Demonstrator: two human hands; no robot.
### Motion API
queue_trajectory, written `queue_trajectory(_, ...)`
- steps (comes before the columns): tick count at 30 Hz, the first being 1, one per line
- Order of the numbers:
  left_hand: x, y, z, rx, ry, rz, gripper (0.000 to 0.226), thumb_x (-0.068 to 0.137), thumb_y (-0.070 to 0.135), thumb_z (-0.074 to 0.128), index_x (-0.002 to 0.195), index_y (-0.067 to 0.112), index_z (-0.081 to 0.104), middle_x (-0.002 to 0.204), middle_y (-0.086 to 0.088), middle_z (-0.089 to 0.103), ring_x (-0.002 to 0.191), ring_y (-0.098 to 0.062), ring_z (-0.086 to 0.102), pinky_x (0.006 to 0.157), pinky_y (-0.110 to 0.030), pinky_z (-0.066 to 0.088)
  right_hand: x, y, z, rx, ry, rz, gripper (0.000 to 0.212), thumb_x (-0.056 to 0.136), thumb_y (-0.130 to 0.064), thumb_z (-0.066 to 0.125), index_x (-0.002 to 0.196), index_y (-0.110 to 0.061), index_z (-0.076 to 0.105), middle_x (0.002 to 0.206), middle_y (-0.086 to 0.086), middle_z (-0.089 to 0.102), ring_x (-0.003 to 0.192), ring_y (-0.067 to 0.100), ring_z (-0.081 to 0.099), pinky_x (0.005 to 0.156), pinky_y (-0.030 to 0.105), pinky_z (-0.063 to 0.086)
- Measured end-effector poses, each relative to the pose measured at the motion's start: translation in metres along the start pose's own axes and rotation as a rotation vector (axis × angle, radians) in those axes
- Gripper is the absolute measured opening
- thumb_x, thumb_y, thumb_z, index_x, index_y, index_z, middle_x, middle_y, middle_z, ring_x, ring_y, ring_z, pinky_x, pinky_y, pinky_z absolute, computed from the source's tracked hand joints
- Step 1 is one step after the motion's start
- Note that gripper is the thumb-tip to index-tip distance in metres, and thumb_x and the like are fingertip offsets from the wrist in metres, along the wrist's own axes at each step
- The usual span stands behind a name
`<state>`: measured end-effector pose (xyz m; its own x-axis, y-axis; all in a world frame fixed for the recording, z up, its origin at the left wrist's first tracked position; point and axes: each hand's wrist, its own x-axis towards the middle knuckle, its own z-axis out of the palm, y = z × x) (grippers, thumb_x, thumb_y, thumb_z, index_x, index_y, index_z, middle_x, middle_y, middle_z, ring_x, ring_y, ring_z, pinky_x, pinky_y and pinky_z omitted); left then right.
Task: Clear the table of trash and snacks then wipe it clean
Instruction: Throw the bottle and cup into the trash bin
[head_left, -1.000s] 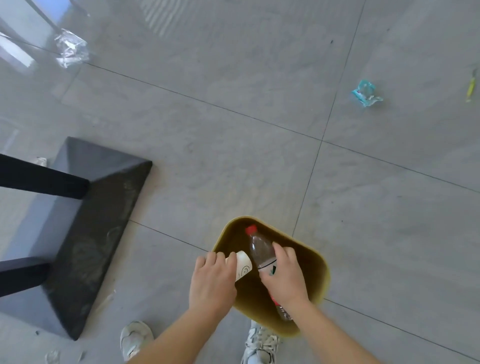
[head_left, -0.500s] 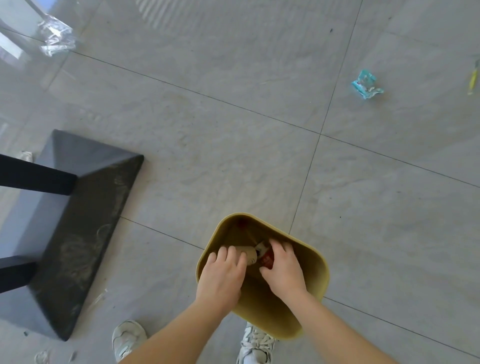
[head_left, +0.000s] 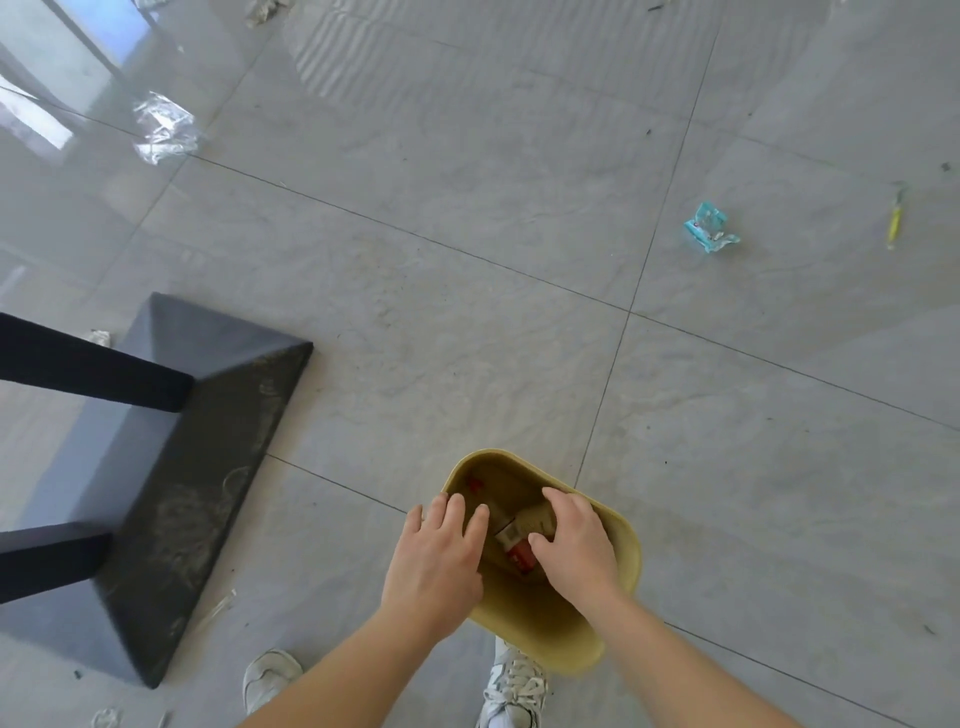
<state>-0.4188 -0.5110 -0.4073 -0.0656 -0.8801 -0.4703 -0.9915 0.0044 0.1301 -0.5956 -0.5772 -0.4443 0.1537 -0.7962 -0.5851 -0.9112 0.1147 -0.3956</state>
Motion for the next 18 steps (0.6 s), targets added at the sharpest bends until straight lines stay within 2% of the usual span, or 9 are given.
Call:
queue_trajectory(3, -0.015, -0.007, -0.035, -0.003, 0.026, -0.023, 0.07, 0.089, 0.042, 0.046, 0.151, 0.021, 0.022, 0.15, -0.013, 0.034, 0.141, -0.036, 0.024, 0.115, -0.054, 0.023, -0.017, -0.023, -0.027, -0.014, -0.002, -0.026, 0.06, 0.092, -0.036, 0.062, 0.147, -0.026, 0.04, 0.144, -0.003, 0.046, 0.132, 0.019, 0.044, 0.108, 0.034, 0.041)
queue_trajectory(8, -0.046, -0.015, -0.1, -0.041, 0.063, -0.105, 0.068, 0.09, 0.045, 0.044, 0.15, 0.024, 0.02, 0.154, -0.013, 0.03, 0.144, -0.037, 0.02, 0.116, -0.056, 0.016, -0.053, -0.072, -0.077, -0.04, 0.002, -0.081, 0.057, 0.091, -0.037, 0.059, 0.144, -0.027, 0.041, 0.138, -0.002, 0.048, 0.123, 0.02, 0.051, 0.1, 0.035, 0.046)
queue_trajectory(14, -0.095, -0.027, -0.18, -0.061, 0.096, -0.163, 0.068, 0.095, 0.049, 0.039, 0.152, 0.025, 0.012, 0.16, -0.013, 0.019, 0.148, -0.036, 0.01, 0.118, -0.057, 0.008, -0.105, -0.131, -0.138, -0.128, 0.024, -0.148, 0.057, 0.094, -0.038, 0.055, 0.146, -0.022, 0.037, 0.143, 0.0, 0.042, 0.131, 0.023, 0.041, 0.105, 0.036, 0.04)
queue_trajectory(18, -0.135, -0.035, -0.232, -0.094, 0.154, -0.221, 0.069, 0.095, 0.054, 0.038, 0.152, 0.026, 0.01, 0.16, -0.012, 0.02, 0.148, -0.036, 0.01, 0.118, -0.059, 0.007, -0.141, -0.175, -0.177, -0.207, 0.085, -0.238, 0.053, 0.094, -0.041, 0.054, 0.141, -0.021, 0.039, 0.139, 0.002, 0.045, 0.125, 0.026, 0.045, 0.101, 0.038, 0.044)
